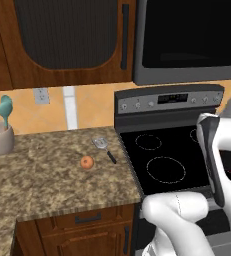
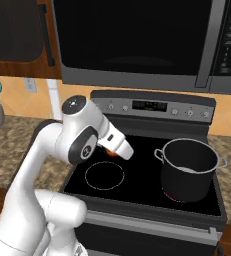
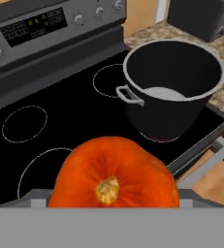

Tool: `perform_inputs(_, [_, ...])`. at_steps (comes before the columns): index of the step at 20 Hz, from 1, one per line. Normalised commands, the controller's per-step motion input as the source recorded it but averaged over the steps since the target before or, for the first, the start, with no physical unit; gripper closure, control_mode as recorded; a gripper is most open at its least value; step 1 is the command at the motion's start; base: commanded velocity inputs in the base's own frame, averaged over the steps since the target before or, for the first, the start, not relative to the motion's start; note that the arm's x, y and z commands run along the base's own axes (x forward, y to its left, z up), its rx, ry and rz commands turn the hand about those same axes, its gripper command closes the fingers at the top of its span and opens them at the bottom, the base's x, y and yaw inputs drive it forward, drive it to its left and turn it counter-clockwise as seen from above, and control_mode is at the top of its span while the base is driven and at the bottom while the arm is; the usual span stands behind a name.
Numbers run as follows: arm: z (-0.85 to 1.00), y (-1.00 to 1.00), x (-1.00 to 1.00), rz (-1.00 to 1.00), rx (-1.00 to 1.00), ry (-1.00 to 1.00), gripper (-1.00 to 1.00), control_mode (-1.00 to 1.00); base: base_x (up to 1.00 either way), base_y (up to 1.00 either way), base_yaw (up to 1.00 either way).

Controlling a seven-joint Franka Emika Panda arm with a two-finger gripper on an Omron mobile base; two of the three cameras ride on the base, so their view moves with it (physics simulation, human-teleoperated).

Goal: Put the squash and onion in the pot. Retrieve the spatula and lightly stir the vegetables in the pot.

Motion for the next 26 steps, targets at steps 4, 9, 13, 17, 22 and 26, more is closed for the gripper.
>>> perform_inputs(4, [0.25,-1.00,0.00,-0.10,0.00,-0.16,1.00,-1.00,0.00,0.00,0.00])
perform_inputs(9, [0.00,-0.98,0.12,-0.05,0.00,-0.08,1.00,-1.00,0.00,0.00,0.00])
perform_inputs(13, [-0.06,-0.81,0.46,-0.02,0.00,0.00,1.00,-1.00,0.00,0.00,0.00])
perform_inputs(17, [-0.19,-0.52,0.57,0.00,0.00,0.02,1.00,-1.00,0.00,0.00,0.00])
perform_inputs(22, [-0.42,-0.16,0.44,0.00,0.00,0.06,1.00,-1.00,0.00,0.00,0.00])
perform_inputs(26, [-0.51,-0.04,0.30,0.00,0.00,0.03,1.00,-1.00,0.00,0.00,0.00])
